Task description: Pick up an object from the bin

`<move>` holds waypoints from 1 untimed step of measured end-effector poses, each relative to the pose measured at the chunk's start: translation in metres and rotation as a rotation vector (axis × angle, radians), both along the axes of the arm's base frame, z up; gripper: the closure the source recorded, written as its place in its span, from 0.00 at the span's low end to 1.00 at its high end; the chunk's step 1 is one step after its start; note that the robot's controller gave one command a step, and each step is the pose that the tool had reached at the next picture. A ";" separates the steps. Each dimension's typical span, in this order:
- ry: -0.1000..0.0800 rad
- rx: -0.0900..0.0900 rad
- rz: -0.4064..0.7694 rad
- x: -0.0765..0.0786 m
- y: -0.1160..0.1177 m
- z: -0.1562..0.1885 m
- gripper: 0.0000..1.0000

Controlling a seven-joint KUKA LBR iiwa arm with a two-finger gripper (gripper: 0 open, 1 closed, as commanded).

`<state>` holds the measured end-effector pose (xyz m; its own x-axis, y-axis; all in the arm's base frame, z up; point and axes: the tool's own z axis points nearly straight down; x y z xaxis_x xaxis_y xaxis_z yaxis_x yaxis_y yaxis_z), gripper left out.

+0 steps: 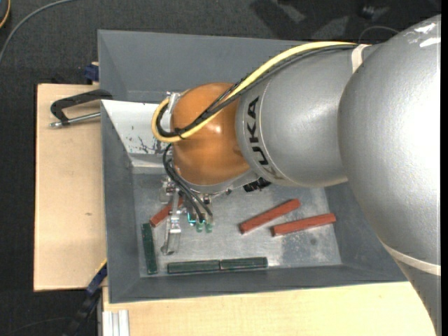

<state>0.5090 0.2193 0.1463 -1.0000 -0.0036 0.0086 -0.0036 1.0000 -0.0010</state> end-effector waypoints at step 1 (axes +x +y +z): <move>-0.011 0.001 0.061 0.055 -0.023 -0.080 0.00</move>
Offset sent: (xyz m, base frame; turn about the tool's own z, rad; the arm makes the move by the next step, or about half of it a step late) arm 0.0534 -0.0212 -0.0763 -0.0625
